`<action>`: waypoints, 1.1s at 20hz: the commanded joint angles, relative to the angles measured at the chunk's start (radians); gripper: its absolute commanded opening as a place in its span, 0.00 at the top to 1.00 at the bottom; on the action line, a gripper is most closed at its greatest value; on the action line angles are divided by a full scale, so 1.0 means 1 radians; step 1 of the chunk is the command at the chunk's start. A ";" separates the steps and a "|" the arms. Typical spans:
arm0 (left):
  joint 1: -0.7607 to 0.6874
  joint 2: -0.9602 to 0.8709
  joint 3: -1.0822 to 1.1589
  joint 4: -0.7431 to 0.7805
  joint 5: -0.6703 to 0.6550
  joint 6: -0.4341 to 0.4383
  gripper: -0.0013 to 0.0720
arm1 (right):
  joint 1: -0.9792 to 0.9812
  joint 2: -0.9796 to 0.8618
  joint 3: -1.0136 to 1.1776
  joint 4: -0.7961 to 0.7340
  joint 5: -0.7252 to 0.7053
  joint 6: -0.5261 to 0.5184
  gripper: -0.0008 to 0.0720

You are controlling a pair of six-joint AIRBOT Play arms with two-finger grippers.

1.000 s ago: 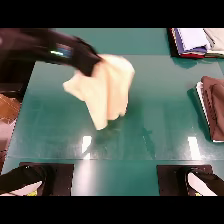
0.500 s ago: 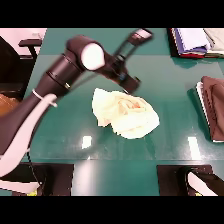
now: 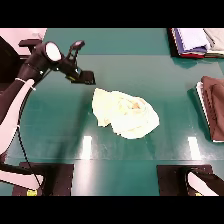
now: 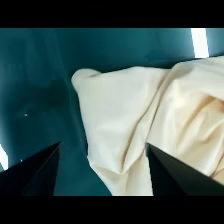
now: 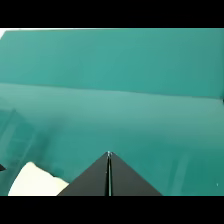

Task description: Fold the shirts.

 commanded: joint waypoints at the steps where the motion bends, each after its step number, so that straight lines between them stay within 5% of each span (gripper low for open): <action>1: 0.022 -0.040 -0.140 -0.053 0.120 -0.004 0.15 | 0.000 -0.038 0.000 0.007 0.073 0.001 0.96; 7: -0.064 -0.100 -0.140 -0.071 0.231 0.008 0.16 | 0.002 -0.127 -0.005 0.001 0.178 0.003 0.96; 8: -0.063 -0.100 -0.136 -0.072 0.229 0.003 0.35 | -0.001 -0.132 -0.031 -0.008 0.195 0.003 0.96; 10: -0.045 -0.100 -0.116 -0.070 0.204 0.004 0.94 | 0.000 -0.114 -0.150 -0.045 0.197 0.006 0.96; 15: 0.000 -0.100 0.013 -0.063 0.088 0.057 0.95 | 0.000 -0.038 -0.645 -0.105 0.094 0.055 0.95; 16: 0.000 -0.100 0.036 -0.057 0.077 0.058 0.95 | 0.000 -0.034 -0.744 -0.091 0.066 0.063 0.78; 17: 0.000 -0.100 0.051 -0.057 0.073 0.057 0.95 | 0.000 -0.038 -0.845 -0.067 0.032 0.063 0.44; 18: 0.000 -0.100 0.061 -0.057 0.075 0.057 0.95 | 0.000 -0.049 -0.928 -0.019 0.003 0.063 0.34; 22: 0.000 -0.100 0.063 -0.057 0.072 0.057 0.95 | 0.082 -0.143 -1.126 0.193 -0.126 0.002 0.34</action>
